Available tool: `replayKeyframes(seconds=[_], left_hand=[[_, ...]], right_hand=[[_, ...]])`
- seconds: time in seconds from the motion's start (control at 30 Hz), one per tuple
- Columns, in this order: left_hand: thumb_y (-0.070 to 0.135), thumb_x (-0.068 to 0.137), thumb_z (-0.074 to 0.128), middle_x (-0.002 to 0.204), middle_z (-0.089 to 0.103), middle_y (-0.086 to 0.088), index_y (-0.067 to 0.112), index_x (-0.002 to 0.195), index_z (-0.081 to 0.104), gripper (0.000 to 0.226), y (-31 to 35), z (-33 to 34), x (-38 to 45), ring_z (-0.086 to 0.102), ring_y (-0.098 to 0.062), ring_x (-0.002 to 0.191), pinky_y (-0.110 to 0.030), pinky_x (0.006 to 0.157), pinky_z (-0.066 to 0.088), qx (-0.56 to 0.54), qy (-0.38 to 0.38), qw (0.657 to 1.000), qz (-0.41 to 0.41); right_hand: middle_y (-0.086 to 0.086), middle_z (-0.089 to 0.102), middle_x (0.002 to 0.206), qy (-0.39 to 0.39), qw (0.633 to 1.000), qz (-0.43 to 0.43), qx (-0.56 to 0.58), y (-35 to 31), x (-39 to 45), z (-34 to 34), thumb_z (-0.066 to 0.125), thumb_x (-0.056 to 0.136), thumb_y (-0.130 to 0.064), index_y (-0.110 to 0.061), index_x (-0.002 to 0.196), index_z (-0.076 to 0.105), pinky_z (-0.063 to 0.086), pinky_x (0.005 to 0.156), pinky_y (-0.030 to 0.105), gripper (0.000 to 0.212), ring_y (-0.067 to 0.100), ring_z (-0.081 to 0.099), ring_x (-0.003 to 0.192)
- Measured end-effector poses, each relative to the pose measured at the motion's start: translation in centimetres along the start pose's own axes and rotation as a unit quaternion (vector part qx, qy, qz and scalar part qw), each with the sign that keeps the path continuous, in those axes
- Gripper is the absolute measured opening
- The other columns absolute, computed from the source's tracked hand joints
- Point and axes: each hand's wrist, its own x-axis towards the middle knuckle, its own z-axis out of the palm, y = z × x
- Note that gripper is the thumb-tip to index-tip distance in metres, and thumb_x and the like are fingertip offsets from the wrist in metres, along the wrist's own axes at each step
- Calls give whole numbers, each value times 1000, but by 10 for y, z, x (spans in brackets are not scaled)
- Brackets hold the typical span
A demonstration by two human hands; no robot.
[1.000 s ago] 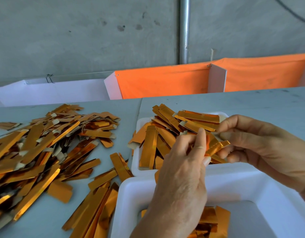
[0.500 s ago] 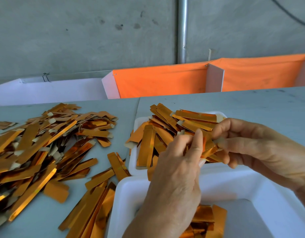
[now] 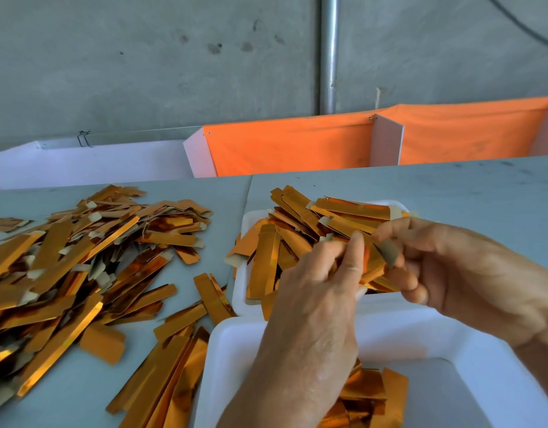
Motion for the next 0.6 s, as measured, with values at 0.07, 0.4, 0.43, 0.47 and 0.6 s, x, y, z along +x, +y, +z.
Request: replayKeyframes(seconds=[0.07,0.4,0.43,0.47,0.6], left_hand=[[12,97,47,138,29,16,31,150,11,67,0,0,-1,26,1,120,-21,105,31,3,-3,1000,-2],[9,92,55,133,40,9,24,149,24,67,1,2,-1,32,-3,114,-16,95,27,24,-10,1000,11],[9,90,57,131,43,7,21,148,27,66,0,3,-1,35,-4,113,-18,94,30,31,-13,999,14],[8,90,58,129,45,6,20,148,29,66,0,3,-1,37,-5,111,-20,93,33,34,-16,999,16],[18,98,46,132,31,17,33,150,5,68,0,2,-2,24,5,115,-17,101,29,-1,-16,1000,15]], right_hand=[[6,53,64,0,1000,19,20,1,1,0,65,74,-12,-8,82,69,45,40,19,11,11,52,48],[9,55,56,-2,999,53,14,-1,-1,0,96,37,-22,-8,79,71,47,39,19,51,14,54,45],[11,55,55,-1,998,58,10,-1,-1,0,94,43,-18,-8,79,70,47,39,19,44,14,54,44],[11,54,54,0,998,64,3,-2,-2,0,89,51,-14,-7,79,69,46,39,19,34,14,53,44],[12,54,52,14,997,73,-37,-3,-2,4,75,61,4,-8,75,67,45,37,19,19,15,51,42]])
